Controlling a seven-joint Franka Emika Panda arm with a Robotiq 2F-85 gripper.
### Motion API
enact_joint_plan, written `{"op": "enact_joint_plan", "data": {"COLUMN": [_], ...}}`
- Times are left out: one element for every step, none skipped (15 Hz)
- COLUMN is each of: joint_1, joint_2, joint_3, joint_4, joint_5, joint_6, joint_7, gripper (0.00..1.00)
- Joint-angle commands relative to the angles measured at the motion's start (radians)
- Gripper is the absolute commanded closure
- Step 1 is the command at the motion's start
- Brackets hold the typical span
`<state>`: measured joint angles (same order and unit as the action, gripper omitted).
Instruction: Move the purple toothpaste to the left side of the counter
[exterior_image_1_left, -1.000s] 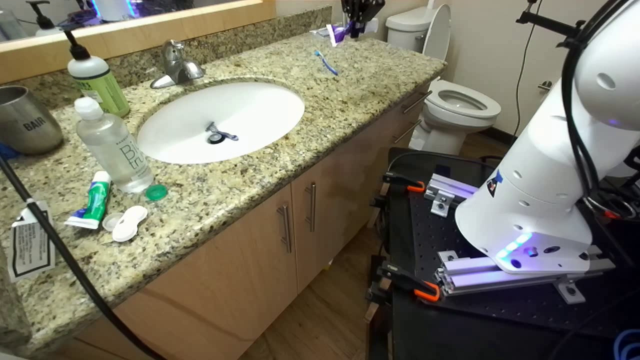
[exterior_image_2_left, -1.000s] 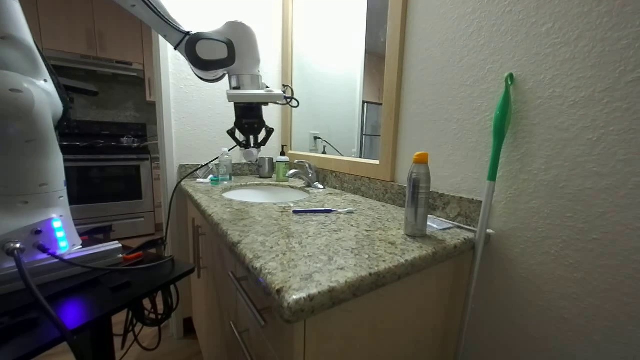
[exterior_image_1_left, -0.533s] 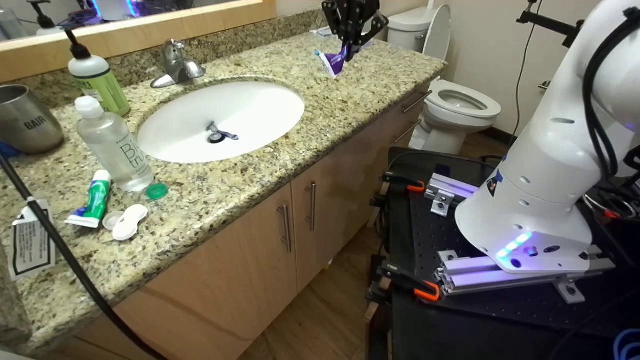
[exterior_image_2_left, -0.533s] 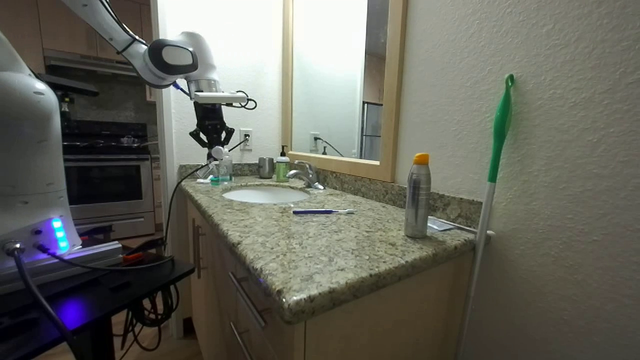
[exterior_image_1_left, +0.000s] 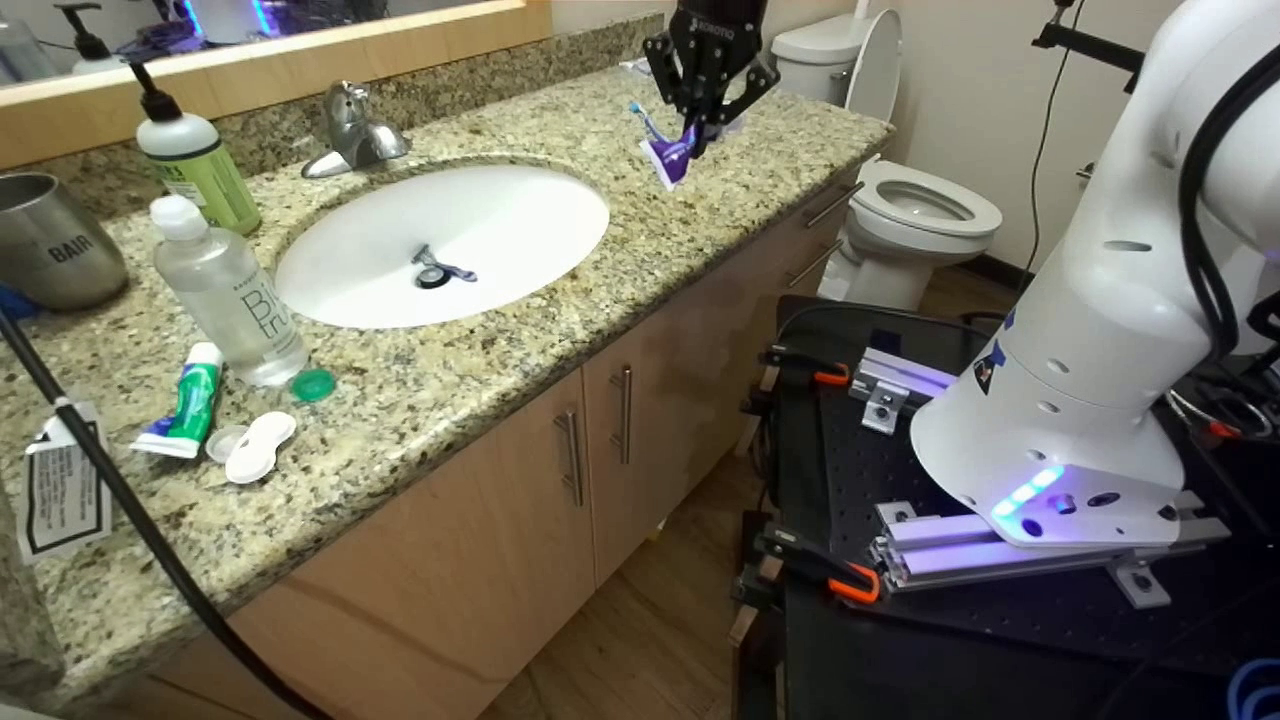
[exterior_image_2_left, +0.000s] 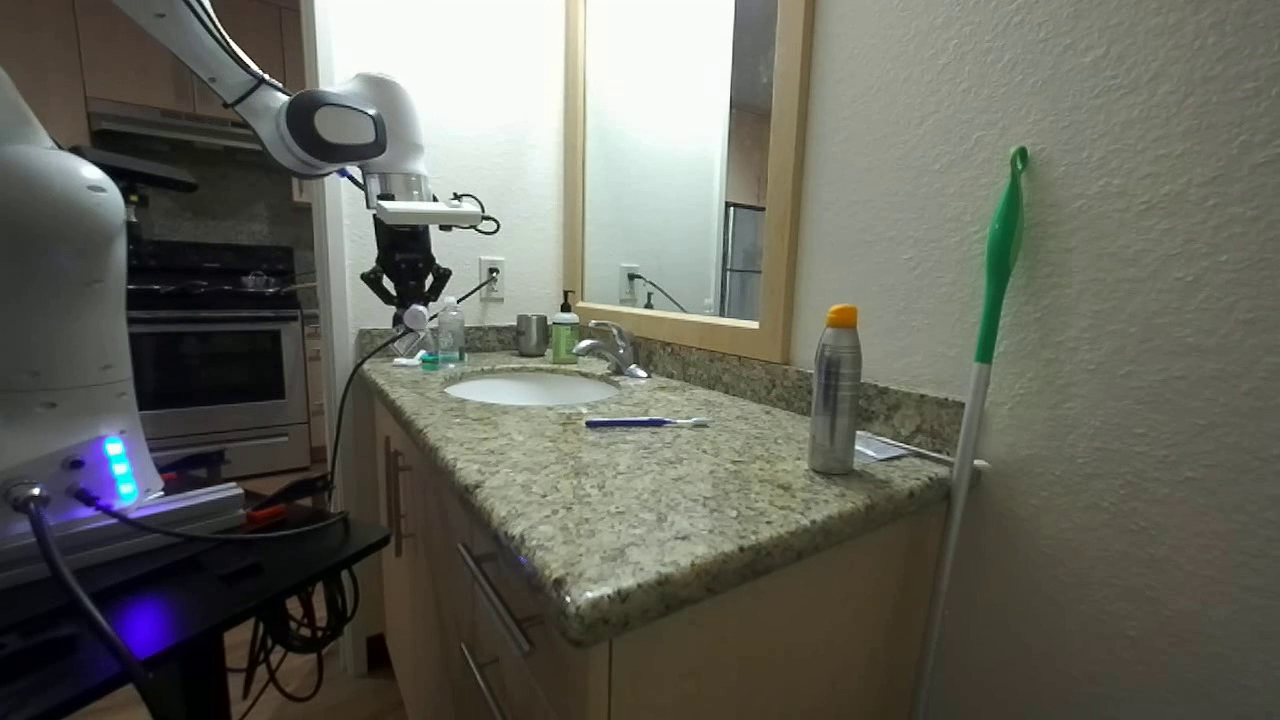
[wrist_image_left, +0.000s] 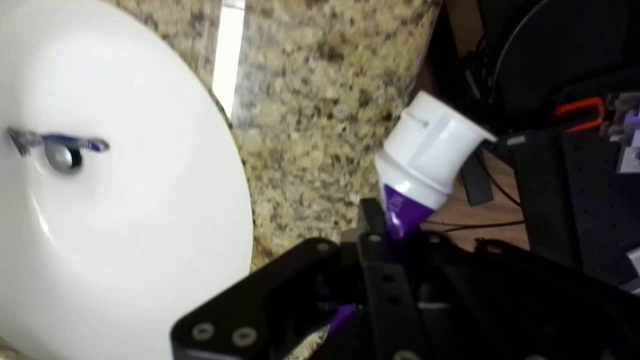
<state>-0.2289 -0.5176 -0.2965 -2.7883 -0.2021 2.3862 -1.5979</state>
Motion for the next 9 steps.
{"op": "enact_joint_plan", "data": {"joint_1": [0.175, 0.216, 0.251, 0.260, 0.272, 0.288, 0.290, 0.297, 0.323], "joint_2": [-0.069, -0.086, -0.098, -0.144, -0.158, -0.123, -0.129, -0.146, -0.132], "joint_3": [0.014, 0.044, 0.076, 0.128, 0.173, 0.213, 0.252, 0.282, 0.214], "joint_4": [0.004, 0.010, 0.016, -0.029, -0.036, 0.016, 0.015, 0.014, 0.021], "joint_5": [0.150, 0.180, 0.204, 0.215, 0.219, 0.209, 0.179, 0.147, 0.148], "joint_6": [-0.016, 0.009, 0.037, 0.115, 0.151, 0.181, 0.218, 0.211, 0.178], "joint_7": [-0.060, -0.037, 0.004, 0.100, 0.191, 0.277, 0.352, 0.400, 0.350], "gripper": [0.98, 0.98, 0.98, 0.98, 0.98, 0.98, 0.98, 0.98, 0.92]}}
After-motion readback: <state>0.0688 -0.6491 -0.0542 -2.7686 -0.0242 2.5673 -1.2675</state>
